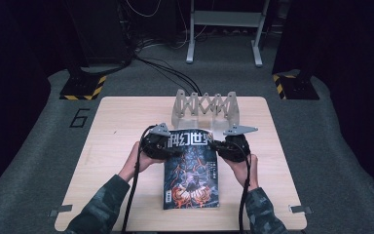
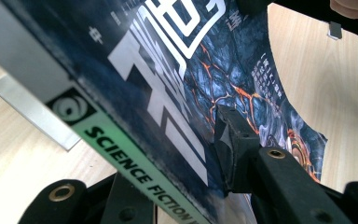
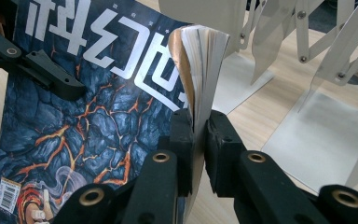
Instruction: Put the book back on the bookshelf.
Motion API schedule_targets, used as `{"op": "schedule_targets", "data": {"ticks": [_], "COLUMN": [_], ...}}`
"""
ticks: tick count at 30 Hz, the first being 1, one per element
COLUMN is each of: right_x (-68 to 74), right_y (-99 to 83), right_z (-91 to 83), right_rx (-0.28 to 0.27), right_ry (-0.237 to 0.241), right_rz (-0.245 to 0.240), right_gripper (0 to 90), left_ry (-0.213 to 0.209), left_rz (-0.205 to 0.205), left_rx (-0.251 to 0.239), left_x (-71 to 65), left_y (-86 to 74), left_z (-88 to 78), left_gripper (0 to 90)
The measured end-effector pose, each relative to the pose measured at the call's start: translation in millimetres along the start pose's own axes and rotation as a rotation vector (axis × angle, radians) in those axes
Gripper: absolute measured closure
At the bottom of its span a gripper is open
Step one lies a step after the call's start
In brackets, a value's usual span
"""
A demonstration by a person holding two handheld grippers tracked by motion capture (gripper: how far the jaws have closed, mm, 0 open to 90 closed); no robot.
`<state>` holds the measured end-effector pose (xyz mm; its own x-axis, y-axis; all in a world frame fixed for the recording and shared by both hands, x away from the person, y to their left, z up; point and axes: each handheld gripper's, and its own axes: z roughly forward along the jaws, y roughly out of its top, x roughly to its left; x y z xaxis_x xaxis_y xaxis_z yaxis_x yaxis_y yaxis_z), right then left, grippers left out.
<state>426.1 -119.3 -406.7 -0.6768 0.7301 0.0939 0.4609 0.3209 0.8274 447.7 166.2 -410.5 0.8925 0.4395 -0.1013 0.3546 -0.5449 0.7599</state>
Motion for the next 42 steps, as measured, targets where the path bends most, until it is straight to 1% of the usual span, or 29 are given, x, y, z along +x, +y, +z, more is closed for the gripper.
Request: {"op": "schedule_targets", "data": {"ticks": [2, 4, 5, 7, 8, 9, 10, 11, 12, 13, 14, 15, 17, 18, 20, 21, 23, 24, 25, 26, 27, 28, 29, 30, 32, 34, 37, 42], "right_x": [0.2, 0.0, -0.9, -1.3, -1.3, -1.2, -1.8, -1.6, -2.0, -1.5, -1.6, -1.5, -1.1, -1.6, -1.5, -1.9, -1.5, -1.6, -0.9, -1.2, -0.6, -0.8, 0.0, -0.1, 0.3, 0.9, 1.4, 3.1], "right_y": [0.1, 0.7, 0.9, 1.0, 1.2, 1.5, 2.1, 2.7, 3.6, 4.6, 5.2, 6.0, 6.9, 7.7, 8.3, 8.8, 10.0, 10.7, 11.2, 11.9, 12.7, 13.3, 13.7, 14.3, 15.0, 15.2, 16.2, 20.6], "right_z": [0.0, -0.1, 0.0, 0.0, -0.4, -0.9, -1.4, -1.9, -2.6, -3.7, -4.2, -5.0, -6.2, -6.9, -7.8, -8.5, -9.9, -10.0, -10.6, -10.8, -11.5, -11.9, -12.4, -12.9, -13.8, -14.9, -16.2, -20.2], "right_rx": [-0.005, 0.003, 0.002, 0.003, 0.002, -0.004, -0.007, -0.013, -0.015, -0.016, -0.018, -0.022, -0.025, -0.031, -0.044, -0.048, -0.054, -0.06, -0.058, -0.063, -0.065, -0.064, -0.067, -0.072, -0.079, -0.086, -0.099, -0.126], "right_ry": [-0.002, 0.0, 0.0, 0.0, -0.003, -0.005, -0.004, -0.008, -0.01, -0.016, -0.016, -0.019, -0.024, -0.024, -0.029, -0.03, -0.034, -0.037, -0.039, -0.041, -0.044, -0.044, -0.047, -0.051, -0.057, -0.057, -0.065, -0.077], "right_rz": [-0.004, -0.006, -0.009, -0.008, -0.005, -0.001, -0.009, -0.007, -0.015, -0.011, -0.013, -0.016, -0.018, -0.03, -0.025, -0.028, -0.026, -0.033, -0.027, -0.038, -0.036, -0.043, -0.04, -0.051, -0.051, -0.045, -0.049, -0.063], "right_gripper": [81.9, 81.9, 81.9, 81.9, 81.9, 81.9, 81.9, 81.9, 81.9, 82.0, 82.0, 82.0, 82.1, 82.1, 82.2, 82.2, 82.2, 82.2, 82.2, 82.2, 82.2, 82.2, 82.2, 82.2, 82.2, 82.2, 82.2, 82.3], "left_ry": [-0.002, 0.01, 0.015, 0.013, 0.021, 0.018, 0.033, 0.031, 0.043, 0.038, 0.054, 0.054, 0.061, 0.062, 0.074, 0.074, 0.084, 0.089, 0.094, 0.097, 0.098, 0.098, 0.103, 0.104, 0.108, 0.113, 0.122, 0.134], "left_rz": [0.0, 0.016, 0.017, 0.019, 0.035, 0.031, 0.043, 0.057, 0.057, 0.066, 0.074, 0.073, 0.09, 0.097, 0.11, 0.119, 0.139, 0.139, 0.145, 0.149, 0.149, 0.143, 0.145, 0.151, 0.151, 0.165, 0.173, 0.185], "left_rx": [-0.002, -0.005, -0.003, -0.012, -0.012, -0.018, -0.025, -0.027, -0.037, -0.028, -0.044, -0.047, -0.052, -0.053, -0.071, -0.069, -0.081, -0.084, -0.08, -0.086, -0.088, -0.092, -0.093, -0.093, -0.1, -0.098, -0.103, -0.123], "left_x": [-1.4, -1.9, -2.2, -3.2, -3.5, -4.7, -5.6, -6.1, -8.1, -8.1, -9.4, -10.2, -11.6, -12.0, -13.9, -14.6, -16.1, -16.6, -16.8, -16.9, -16.9, -17.1, -17.2, -17.1, -17.9, -18.6, -20.3, -22.3], "left_y": [0.6, 1.1, 1.3, 1.4, 2.2, 2.3, 3.0, 3.9, 4.5, 5.4, 5.5, 5.8, 6.7, 7.1, 7.5, 8.2, 9.2, 9.4, 9.8, 10.2, 10.5, 10.9, 11.4, 12.0, 12.6, 13.9, 15.5, 18.0], "left_z": [-0.4, -0.5, -0.7, -0.5, -1.7, -1.8, -2.3, -3.3, -3.6, -4.8, -4.5, -4.8, -6.3, -7.0, -7.7, -8.8, -9.5, -9.7, -10.5, -10.7, -11.0, -11.2, -11.8, -12.4, -12.6, -13.6, -15.4, -19.2], "left_gripper": [69.9, 69.9, 69.9, 69.9, 69.9, 69.9, 69.9, 69.9, 69.9, 69.9, 69.9, 69.9, 69.9, 69.9, 70.0, 70.0, 70.1, 70.1, 70.1, 70.1, 70.2, 70.3, 70.4, 70.5, 70.5, 70.5, 70.7, 71.6]}}
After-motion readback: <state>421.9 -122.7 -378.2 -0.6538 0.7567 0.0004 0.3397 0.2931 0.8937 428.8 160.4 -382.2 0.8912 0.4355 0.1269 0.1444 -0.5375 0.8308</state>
